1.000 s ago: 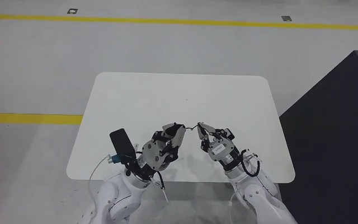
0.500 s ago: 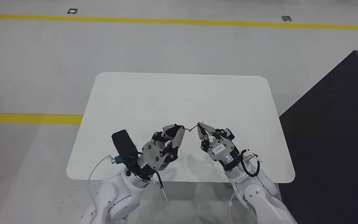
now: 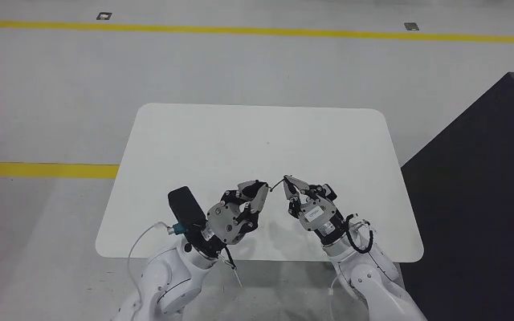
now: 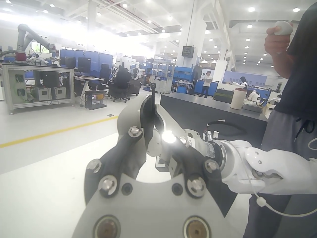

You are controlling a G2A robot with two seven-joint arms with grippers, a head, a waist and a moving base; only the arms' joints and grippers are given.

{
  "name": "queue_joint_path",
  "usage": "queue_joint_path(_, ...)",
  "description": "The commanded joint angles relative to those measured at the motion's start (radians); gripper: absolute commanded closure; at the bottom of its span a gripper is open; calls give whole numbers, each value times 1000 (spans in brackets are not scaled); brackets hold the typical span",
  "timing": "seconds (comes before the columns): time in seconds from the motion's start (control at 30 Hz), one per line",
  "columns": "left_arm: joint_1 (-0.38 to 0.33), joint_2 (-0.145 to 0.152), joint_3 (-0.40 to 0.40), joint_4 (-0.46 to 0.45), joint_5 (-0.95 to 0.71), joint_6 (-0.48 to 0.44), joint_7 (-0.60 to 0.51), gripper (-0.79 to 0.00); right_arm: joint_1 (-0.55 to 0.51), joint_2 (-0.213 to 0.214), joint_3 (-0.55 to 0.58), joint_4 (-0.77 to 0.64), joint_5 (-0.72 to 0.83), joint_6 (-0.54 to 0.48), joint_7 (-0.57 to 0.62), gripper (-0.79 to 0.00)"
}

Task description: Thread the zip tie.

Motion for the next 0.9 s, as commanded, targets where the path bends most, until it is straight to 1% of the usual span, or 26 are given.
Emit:
queue_joint_path(0.0, -2, 0, -3, 3, -9, 3, -4, 0, 0, 0, 0, 0, 0, 0, 0, 0)
queue_joint_path(0.43, -9, -2, -11, 11, -118, -1, -8, 0, -4, -3, 4, -8, 16, -3, -7, 0)
queue_joint_path(0.57, -3, -1, -13, 7, -140, -22, -5, 0, -10, -7, 8, -12, 58, 1, 0, 0)
queue_joint_path(0.87, -1, 2, -16, 10, -165, -50, -28, 0, -13, -11, 14, -25, 83, 26, 2, 0)
